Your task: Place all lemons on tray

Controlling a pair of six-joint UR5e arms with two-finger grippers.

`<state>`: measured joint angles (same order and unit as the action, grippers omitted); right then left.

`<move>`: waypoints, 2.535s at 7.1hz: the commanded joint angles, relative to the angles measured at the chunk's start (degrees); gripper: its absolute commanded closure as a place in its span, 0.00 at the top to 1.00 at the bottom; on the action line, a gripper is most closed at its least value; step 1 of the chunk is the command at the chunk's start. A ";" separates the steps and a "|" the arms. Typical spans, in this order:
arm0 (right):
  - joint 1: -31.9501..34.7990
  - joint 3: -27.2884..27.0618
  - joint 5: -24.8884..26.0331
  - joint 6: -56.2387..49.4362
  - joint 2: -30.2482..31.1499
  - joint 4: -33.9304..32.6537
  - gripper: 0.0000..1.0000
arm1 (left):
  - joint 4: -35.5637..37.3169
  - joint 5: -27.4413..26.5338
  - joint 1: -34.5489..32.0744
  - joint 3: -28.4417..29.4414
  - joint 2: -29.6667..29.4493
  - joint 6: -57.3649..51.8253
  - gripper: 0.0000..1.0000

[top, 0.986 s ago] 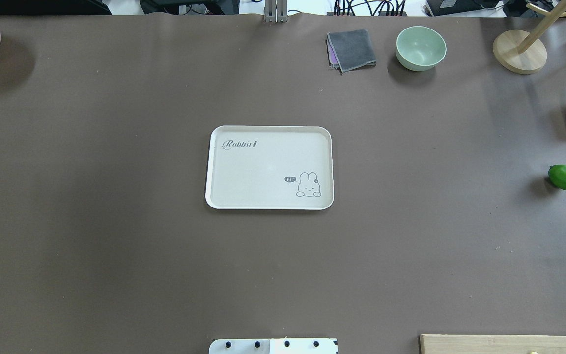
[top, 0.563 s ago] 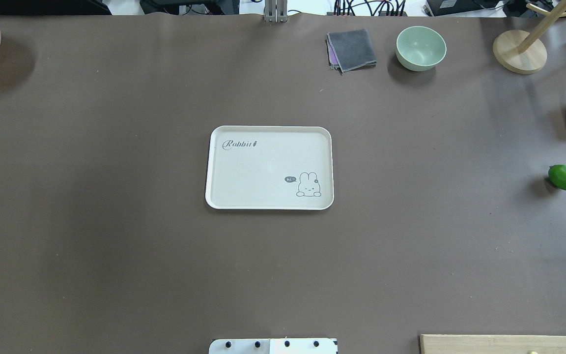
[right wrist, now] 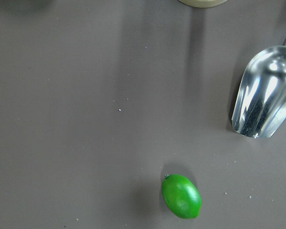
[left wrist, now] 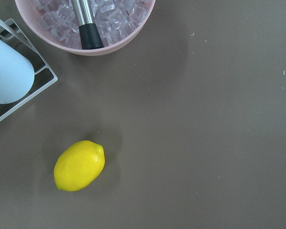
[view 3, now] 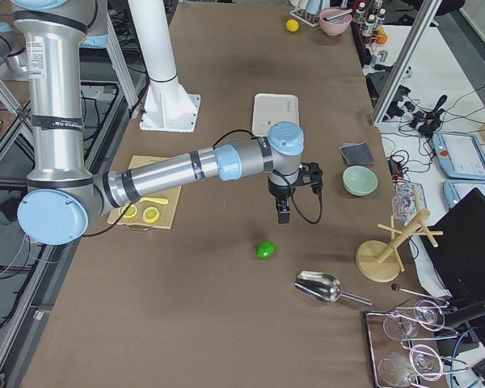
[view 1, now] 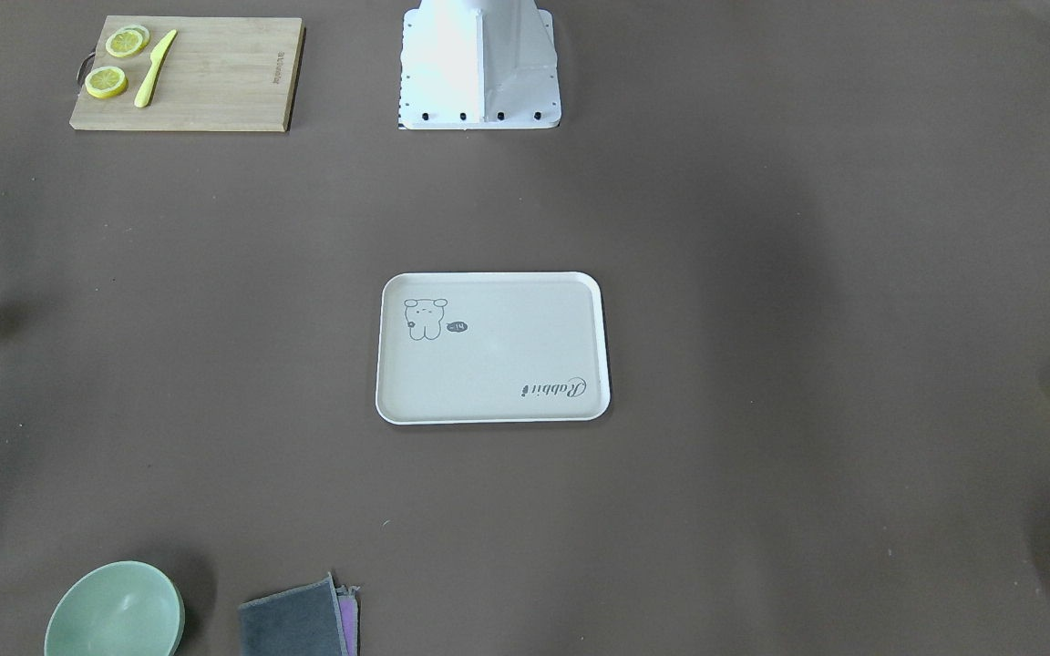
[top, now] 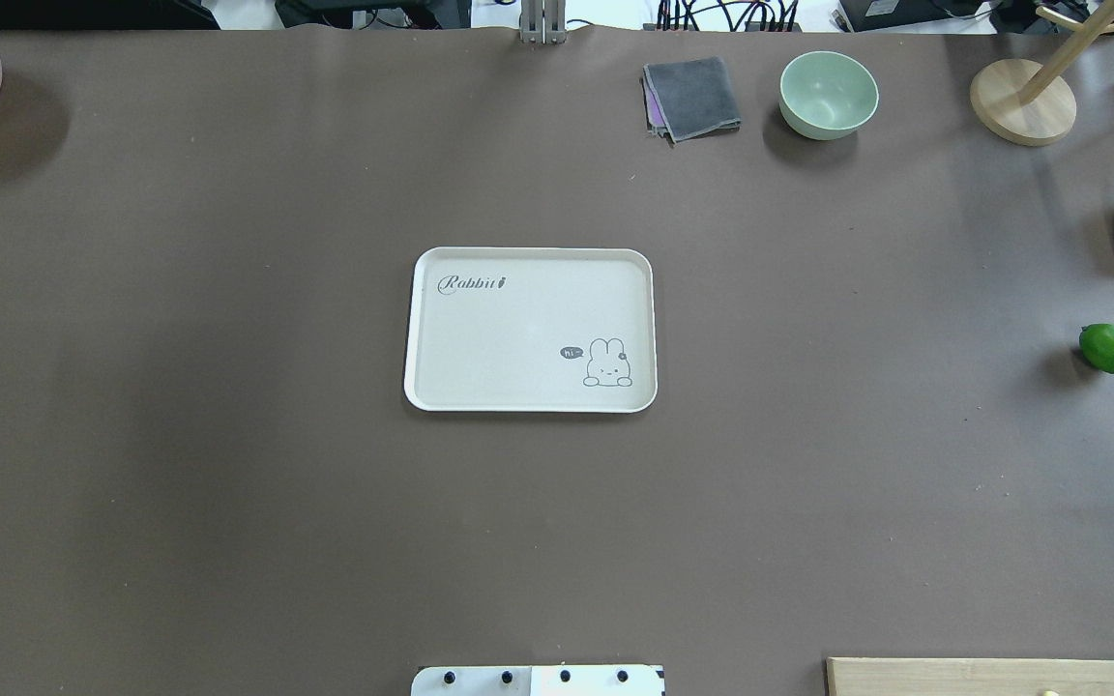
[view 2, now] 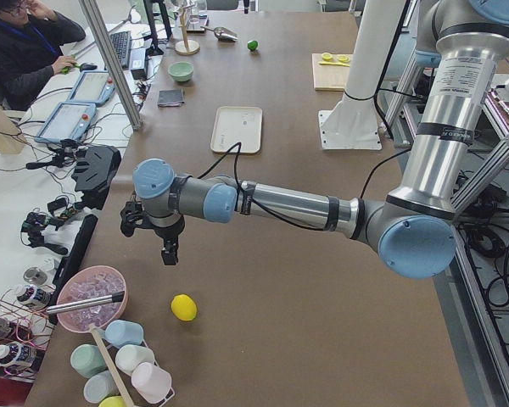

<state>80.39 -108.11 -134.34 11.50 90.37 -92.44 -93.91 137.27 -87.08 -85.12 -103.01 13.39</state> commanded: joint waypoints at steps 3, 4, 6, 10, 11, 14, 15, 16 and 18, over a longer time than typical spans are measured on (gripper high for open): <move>-3.83 0.01 -0.57 3.44 -2.12 -0.02 1.00 | -7.77 -0.34 2.08 5.48 -1.57 -13.01 0.97; -5.67 0.09 -0.31 3.35 -2.22 -0.02 1.00 | -9.69 -0.43 2.96 7.49 -1.75 -16.61 0.96; -8.05 0.27 0.04 4.31 -2.22 -0.02 1.00 | -15.39 -0.43 3.84 13.56 -1.75 -23.05 0.95; -9.46 0.27 0.13 5.81 -2.31 -0.02 1.00 | -21.20 -1.47 9.45 15.59 -1.58 -24.64 0.94; -10.16 0.27 0.30 6.86 -3.00 -0.02 1.00 | -21.05 -5.31 9.56 16.12 -2.01 -33.61 0.93; -14.64 0.53 2.76 11.34 -4.77 0.06 1.00 | -21.05 -10.10 9.47 19.38 -2.19 -42.05 0.93; -14.91 0.97 2.77 11.26 -4.77 -0.02 1.00 | -21.05 -10.27 9.56 19.99 -1.67 -41.79 0.93; -15.26 1.41 2.68 11.35 -4.77 -0.02 1.00 | -21.22 -10.36 9.64 22.43 -2.10 -41.96 0.93; -15.35 1.41 2.68 11.35 -4.77 -0.02 1.00 | -21.84 -13.23 9.56 22.98 -2.10 -42.05 0.94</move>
<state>65.18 -106.77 -131.66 22.82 85.58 -92.46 -115.49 126.12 -77.50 -62.63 -105.15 -28.56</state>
